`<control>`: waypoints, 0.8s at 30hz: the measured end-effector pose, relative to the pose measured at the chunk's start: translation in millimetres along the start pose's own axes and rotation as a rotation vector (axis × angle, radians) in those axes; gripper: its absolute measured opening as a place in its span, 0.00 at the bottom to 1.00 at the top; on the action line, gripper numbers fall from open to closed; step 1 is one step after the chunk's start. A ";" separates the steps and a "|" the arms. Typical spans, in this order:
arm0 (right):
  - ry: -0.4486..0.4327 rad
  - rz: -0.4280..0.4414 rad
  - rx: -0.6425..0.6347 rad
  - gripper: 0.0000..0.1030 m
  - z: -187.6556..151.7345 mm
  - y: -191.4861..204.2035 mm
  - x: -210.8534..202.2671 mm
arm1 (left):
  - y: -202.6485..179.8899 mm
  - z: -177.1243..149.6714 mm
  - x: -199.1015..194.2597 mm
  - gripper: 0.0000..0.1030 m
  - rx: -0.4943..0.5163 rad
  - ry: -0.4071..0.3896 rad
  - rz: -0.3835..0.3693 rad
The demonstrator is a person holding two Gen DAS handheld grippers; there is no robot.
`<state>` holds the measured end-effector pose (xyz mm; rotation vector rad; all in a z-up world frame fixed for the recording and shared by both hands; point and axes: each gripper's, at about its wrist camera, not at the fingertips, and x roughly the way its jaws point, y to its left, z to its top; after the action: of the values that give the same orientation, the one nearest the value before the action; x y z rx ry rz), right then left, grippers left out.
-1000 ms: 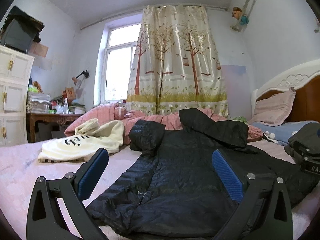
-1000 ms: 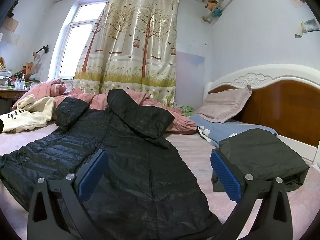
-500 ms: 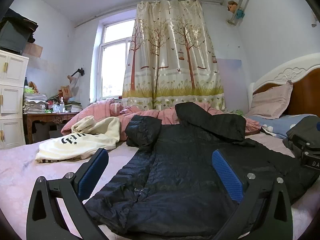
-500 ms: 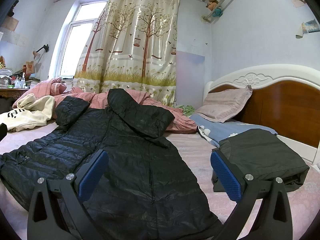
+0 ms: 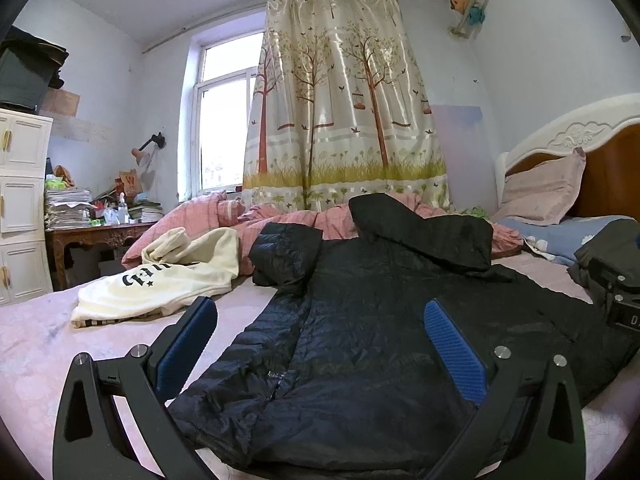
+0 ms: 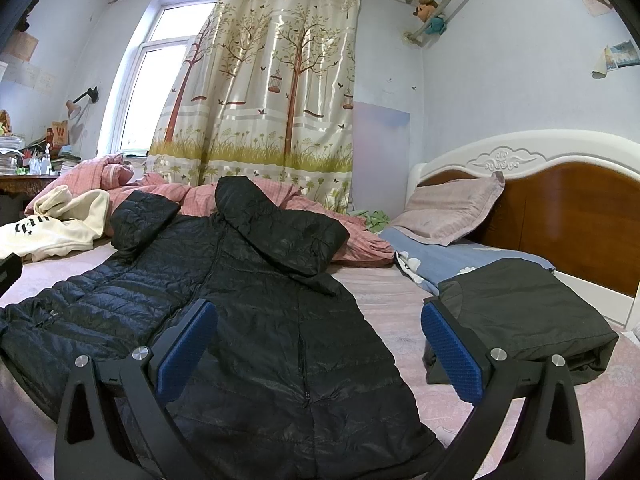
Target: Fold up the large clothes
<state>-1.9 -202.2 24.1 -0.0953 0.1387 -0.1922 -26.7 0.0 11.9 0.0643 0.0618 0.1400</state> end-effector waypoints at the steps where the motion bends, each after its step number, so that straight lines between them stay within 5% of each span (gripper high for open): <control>1: 0.013 0.011 0.010 1.00 0.1 -2.1 1.9 | 0.5 0.3 -0.1 1.00 -0.002 -0.002 0.000; 4: 0.087 0.084 0.067 1.00 0.7 -13.8 11.6 | 3.0 1.6 3.6 1.00 -0.014 0.011 0.036; 9: 0.161 0.087 0.134 0.91 6.6 -50.5 20.7 | 30.6 13.5 12.3 1.00 -0.081 0.086 0.012; 11: 0.267 0.157 0.185 0.91 3.7 -75.6 34.2 | 46.7 17.8 16.4 1.00 -0.102 0.114 0.037; 13: 0.436 0.202 0.188 0.91 -7.7 -88.9 55.0 | 60.0 15.1 33.5 1.00 -0.072 0.182 0.103; 14: 0.488 0.154 0.186 0.87 -17.5 -97.6 60.3 | 67.9 10.9 45.2 1.00 -0.069 0.237 0.112; 18: 0.591 0.150 0.296 0.79 -38.5 -130.1 66.7 | 113.5 -10.7 75.1 0.97 -0.242 0.453 0.052; 24: 0.666 0.224 0.388 0.71 -65.6 -154.4 61.2 | 147.0 -32.8 78.6 0.85 -0.326 0.579 -0.008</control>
<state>19.6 -370.4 -31.8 0.3752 0.7672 -0.0177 28.6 158.4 -15.1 -0.3046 0.6149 0.1554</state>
